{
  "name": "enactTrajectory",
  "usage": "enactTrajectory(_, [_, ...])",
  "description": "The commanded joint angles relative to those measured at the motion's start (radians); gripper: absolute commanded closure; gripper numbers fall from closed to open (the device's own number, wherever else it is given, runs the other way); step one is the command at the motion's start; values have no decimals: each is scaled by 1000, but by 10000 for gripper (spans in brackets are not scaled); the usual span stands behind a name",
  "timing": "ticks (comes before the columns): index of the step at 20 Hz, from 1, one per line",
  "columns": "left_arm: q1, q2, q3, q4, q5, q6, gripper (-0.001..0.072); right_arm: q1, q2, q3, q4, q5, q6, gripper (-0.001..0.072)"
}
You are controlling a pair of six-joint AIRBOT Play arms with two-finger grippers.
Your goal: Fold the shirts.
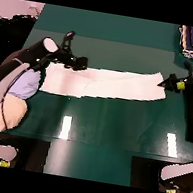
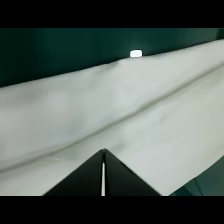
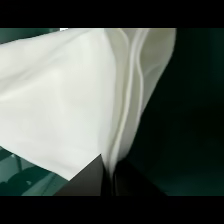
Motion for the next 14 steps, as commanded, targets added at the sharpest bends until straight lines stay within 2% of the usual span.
enactTrajectory(1, [-88, -113, 113, 1, -14, -16, 685, 44, 92, 117, 15, 49, 47, 697])
enactTrajectory(3, [-132, -190, 184, 1, -19, -38, 685, 88, 137, 194, 21, 54, 76, 697])
enactTrajectory(8, [-204, -332, 330, 0, -63, -60, 685, 224, 167, 362, 189, 59, 83, 697])
enactTrajectory(14, [-219, -351, 341, 1, -56, -59, 684, 391, 166, 438, 198, 29, 83, 697])
